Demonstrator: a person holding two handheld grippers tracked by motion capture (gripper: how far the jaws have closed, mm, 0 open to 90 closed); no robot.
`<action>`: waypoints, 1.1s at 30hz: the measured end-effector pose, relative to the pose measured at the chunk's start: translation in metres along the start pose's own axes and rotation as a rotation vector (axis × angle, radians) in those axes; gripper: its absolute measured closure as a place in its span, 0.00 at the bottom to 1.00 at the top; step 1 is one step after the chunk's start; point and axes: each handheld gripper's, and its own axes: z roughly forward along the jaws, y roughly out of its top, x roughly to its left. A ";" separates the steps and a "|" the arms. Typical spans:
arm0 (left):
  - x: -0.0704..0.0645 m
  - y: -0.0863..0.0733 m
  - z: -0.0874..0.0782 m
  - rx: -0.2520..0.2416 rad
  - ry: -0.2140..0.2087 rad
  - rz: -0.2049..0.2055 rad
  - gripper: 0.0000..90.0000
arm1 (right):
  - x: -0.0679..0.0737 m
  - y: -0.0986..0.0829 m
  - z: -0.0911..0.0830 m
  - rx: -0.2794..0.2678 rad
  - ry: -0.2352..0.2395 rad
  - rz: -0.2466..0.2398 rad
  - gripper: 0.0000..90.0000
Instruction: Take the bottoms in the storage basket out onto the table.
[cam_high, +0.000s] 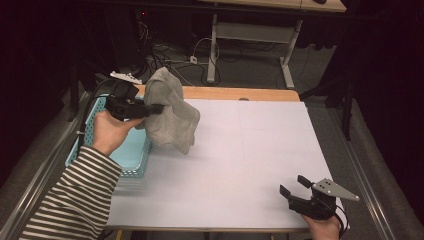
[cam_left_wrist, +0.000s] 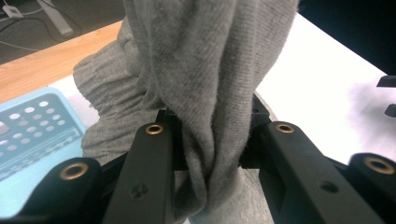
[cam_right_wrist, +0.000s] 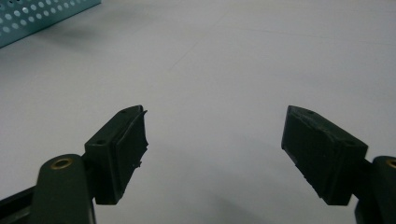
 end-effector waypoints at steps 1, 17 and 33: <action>-0.001 0.000 0.001 0.000 0.004 0.007 0.78 | 0.000 0.000 0.000 -0.001 0.000 0.000 0.25; -0.017 0.005 0.030 0.021 -0.021 0.037 0.78 | 0.000 0.000 0.000 -0.001 0.001 -0.001 0.25; -0.027 0.005 0.070 0.068 -0.024 0.047 0.77 | 0.000 0.000 0.000 -0.002 0.003 -0.001 0.25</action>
